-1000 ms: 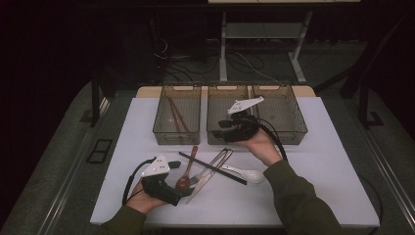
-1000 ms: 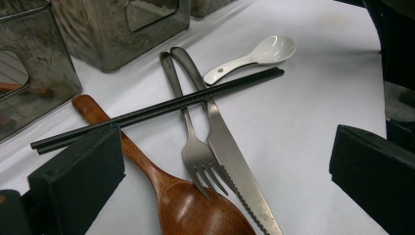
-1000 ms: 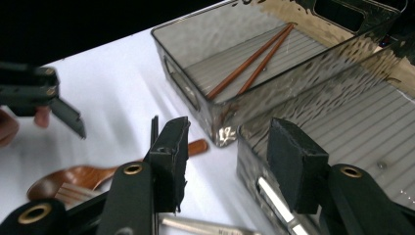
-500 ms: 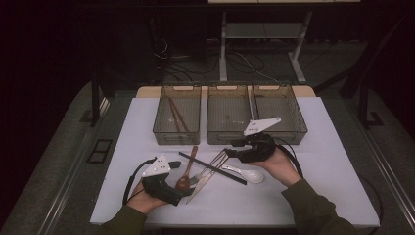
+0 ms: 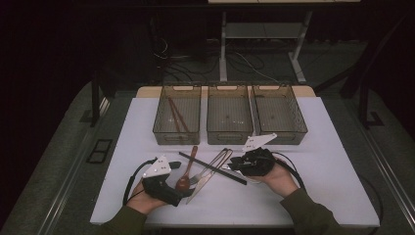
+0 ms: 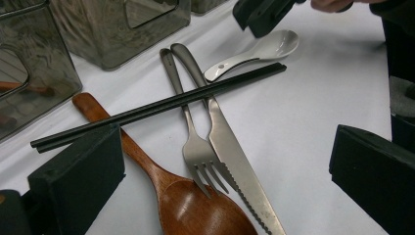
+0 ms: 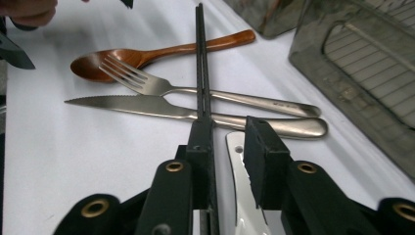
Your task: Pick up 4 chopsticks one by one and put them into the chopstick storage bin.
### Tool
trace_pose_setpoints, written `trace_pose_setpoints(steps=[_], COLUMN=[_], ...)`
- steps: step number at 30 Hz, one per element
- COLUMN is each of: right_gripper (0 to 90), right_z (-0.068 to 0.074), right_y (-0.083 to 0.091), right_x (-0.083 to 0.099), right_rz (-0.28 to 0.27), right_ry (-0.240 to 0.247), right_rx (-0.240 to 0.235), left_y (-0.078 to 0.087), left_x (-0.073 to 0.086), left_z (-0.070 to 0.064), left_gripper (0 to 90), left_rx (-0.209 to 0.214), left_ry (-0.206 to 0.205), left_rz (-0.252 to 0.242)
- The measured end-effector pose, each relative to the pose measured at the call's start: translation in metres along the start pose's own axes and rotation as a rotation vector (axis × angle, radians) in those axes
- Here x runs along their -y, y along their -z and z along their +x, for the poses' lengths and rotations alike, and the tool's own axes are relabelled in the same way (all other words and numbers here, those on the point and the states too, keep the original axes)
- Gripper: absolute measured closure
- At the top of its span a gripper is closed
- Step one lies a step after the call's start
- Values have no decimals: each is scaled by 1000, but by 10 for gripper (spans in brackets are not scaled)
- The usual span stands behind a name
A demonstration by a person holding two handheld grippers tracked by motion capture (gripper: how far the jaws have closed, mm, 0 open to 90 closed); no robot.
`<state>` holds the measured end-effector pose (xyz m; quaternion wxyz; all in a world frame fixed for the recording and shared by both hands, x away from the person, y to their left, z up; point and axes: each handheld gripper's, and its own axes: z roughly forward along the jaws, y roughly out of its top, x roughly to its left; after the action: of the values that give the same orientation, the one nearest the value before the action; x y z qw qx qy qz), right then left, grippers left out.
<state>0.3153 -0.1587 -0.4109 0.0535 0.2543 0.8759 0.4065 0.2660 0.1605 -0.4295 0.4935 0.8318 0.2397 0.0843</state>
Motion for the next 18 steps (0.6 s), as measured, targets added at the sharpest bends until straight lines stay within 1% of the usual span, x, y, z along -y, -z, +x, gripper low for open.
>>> trace_pose_setpoints(steps=[3,9,12,18], right_gripper=[792,827,827,815], right_z=[3,5,6,7], right_y=[-5,-14,-16,-20], right_x=[1,5,5,7], right_rz=[19,56,66,84], right_ry=[11,26,29,43], right_rx=[-7,-13,-24,-28], left_y=[0,0,0,0], left_x=[0,0,0,0], left_z=[0,0,0,0], left_gripper=[0,0,0,0], left_rx=[0,0,1,2], left_ry=[-2,-1,-1,-1], left_rz=[0,-1,-1,-2])
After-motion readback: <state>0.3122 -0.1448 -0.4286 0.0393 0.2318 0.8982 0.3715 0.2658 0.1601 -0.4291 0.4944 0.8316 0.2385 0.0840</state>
